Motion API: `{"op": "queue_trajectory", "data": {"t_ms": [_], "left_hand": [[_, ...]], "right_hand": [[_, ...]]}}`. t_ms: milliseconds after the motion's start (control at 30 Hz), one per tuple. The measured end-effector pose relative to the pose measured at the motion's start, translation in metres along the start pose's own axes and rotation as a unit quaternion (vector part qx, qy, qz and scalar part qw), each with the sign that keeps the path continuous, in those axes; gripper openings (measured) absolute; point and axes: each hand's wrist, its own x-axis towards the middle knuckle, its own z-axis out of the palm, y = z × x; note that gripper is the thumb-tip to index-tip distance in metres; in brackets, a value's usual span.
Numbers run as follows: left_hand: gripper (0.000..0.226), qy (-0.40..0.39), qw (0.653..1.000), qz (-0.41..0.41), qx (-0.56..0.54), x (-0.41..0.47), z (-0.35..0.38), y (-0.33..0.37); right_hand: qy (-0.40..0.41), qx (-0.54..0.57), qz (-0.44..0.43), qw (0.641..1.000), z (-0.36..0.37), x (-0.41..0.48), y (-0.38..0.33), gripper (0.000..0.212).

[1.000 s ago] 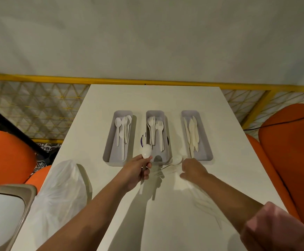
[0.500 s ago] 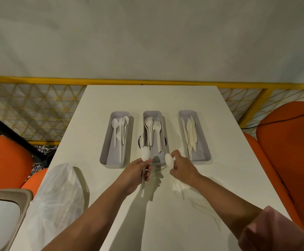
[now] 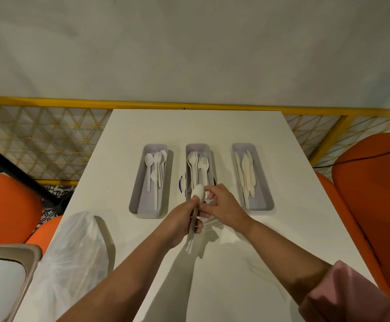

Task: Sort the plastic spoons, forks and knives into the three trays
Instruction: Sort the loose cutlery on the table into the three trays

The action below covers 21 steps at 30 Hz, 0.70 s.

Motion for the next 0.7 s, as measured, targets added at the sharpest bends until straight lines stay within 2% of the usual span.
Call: {"op": "queue_trajectory", "data": {"t_ms": [100, 167, 267, 333, 400, 467, 567, 700], "left_hand": [[0.035, 0.012, 1.0, 0.013, 0.015, 0.001, -0.004, 0.0], [0.037, 0.014, 1.0, 0.015, 0.01, 0.001, -0.007, -0.002], [0.039, 0.019, 1.0, 0.011, 0.014, 0.001, -0.012, -0.002], [0.036, 0.023, 1.0, 0.008, 0.01, 0.002, -0.014, -0.001], [0.034, 0.028, 1.0, 0.002, 0.002, 0.003, -0.015, 0.0], [0.034, 0.031, 1.0, -0.001, -0.001, 0.004, -0.015, 0.002], [0.033, 0.035, 0.999, -0.001, 0.002, 0.006, -0.019, 0.003], [0.03, 0.044, 0.999, -0.002, -0.001, 0.007, -0.024, 0.005]], "right_hand": [[-0.02, 0.005, 0.027, 0.999, -0.008, 0.009, 0.005, 0.04], [0.01, -0.005, 0.039, 0.999, -0.018, 0.018, 0.011, 0.032], [0.067, -0.139, 0.061, 0.986, -0.033, 0.034, 0.029, 0.03], [0.019, -0.279, 0.072, 0.957, -0.036, 0.041, 0.039, 0.033], [-0.06, -0.422, 0.063, 0.902, -0.033, 0.045, 0.043, 0.036], [-0.109, -0.519, 0.04, 0.847, -0.028, 0.045, 0.043, 0.034], [-0.137, -0.587, 0.017, 0.798, -0.022, 0.048, 0.045, 0.033], [-0.138, -0.612, 0.003, 0.778, -0.019, 0.051, 0.047, 0.032]]}}
